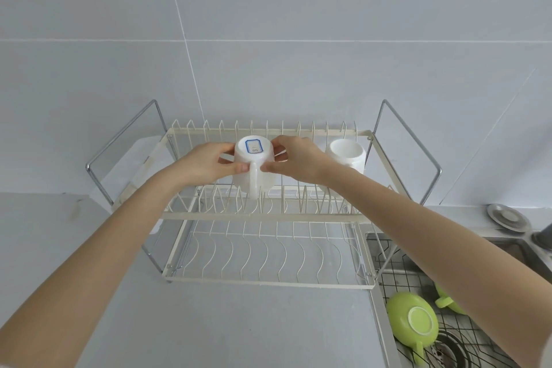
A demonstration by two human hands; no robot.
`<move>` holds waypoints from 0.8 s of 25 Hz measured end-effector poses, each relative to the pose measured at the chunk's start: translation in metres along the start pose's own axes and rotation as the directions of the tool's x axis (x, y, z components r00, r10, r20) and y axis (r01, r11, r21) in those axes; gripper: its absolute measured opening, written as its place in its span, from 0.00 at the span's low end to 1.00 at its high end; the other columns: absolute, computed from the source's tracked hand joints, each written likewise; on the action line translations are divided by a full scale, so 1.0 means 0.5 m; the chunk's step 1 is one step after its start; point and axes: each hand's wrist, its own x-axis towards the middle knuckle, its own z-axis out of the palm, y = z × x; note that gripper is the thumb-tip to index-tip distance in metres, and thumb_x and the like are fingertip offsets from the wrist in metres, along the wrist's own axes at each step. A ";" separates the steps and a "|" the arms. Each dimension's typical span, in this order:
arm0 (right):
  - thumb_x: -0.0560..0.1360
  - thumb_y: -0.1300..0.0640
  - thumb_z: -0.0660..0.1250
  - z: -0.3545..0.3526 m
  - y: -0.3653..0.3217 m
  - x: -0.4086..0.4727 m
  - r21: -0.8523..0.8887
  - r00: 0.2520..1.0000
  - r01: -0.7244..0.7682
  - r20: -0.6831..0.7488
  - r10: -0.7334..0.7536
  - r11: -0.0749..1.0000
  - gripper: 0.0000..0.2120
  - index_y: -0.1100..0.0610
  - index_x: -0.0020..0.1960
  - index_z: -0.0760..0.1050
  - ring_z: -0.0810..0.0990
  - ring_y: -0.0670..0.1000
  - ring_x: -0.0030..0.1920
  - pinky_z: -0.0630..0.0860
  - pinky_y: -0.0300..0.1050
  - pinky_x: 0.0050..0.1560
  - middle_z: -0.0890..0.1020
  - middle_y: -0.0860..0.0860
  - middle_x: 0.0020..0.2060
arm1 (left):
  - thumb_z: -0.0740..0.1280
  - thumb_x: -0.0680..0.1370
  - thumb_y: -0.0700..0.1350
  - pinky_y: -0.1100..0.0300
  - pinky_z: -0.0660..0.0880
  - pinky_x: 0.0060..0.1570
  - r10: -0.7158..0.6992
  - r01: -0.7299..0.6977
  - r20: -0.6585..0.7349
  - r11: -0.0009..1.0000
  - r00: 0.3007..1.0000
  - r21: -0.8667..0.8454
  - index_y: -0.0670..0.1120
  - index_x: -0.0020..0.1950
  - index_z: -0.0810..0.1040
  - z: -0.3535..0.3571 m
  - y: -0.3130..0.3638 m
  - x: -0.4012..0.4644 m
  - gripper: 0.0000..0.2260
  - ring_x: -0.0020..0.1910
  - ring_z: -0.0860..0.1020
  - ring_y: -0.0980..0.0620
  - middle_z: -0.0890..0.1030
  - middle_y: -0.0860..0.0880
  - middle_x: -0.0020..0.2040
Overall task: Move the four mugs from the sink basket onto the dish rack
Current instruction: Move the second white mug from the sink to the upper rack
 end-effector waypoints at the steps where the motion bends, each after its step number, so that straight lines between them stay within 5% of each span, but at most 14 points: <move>1: 0.72 0.55 0.69 0.002 0.001 -0.001 -0.004 1.000 -0.001 -0.002 0.001 1.000 0.21 0.60 0.62 0.72 0.79 0.53 0.58 0.73 0.45 0.62 0.79 0.55 0.59 | 0.66 0.74 0.49 0.61 0.65 0.54 -0.010 0.010 0.002 1.000 1.000 0.014 0.50 0.64 0.72 0.001 0.000 0.000 0.18 0.60 0.76 0.50 0.76 0.52 0.63; 6: 0.72 0.55 0.69 0.005 0.002 -0.004 -0.024 1.000 0.013 -0.014 -0.013 1.000 0.22 0.60 0.64 0.71 0.78 0.53 0.59 0.72 0.45 0.63 0.79 0.55 0.59 | 0.66 0.74 0.48 0.60 0.67 0.55 -0.015 0.015 0.002 1.000 1.000 0.010 0.50 0.66 0.69 0.003 -0.003 0.002 0.21 0.57 0.77 0.49 0.75 0.49 0.65; 13: 0.72 0.54 0.69 0.006 0.001 -0.006 -0.038 1.000 0.000 -0.019 0.000 0.999 0.22 0.60 0.64 0.70 0.77 0.53 0.59 0.71 0.44 0.61 0.78 0.55 0.59 | 0.65 0.75 0.46 0.70 0.68 0.43 0.028 -0.028 -0.010 1.000 1.000 -0.014 0.54 0.68 0.64 0.006 0.006 -0.001 0.22 0.52 0.76 0.52 0.74 0.52 0.59; 20: 0.76 0.49 0.62 -0.007 -0.004 -0.020 -0.248 0.996 -0.024 0.075 0.044 0.968 0.30 0.61 0.72 0.57 0.65 0.56 0.70 0.64 0.48 0.67 0.69 0.57 0.69 | 0.62 0.77 0.48 0.55 0.65 0.65 -0.101 0.099 0.018 0.992 0.995 0.080 0.49 0.74 0.53 -0.019 0.018 -0.020 0.29 0.66 0.71 0.46 0.65 0.47 0.72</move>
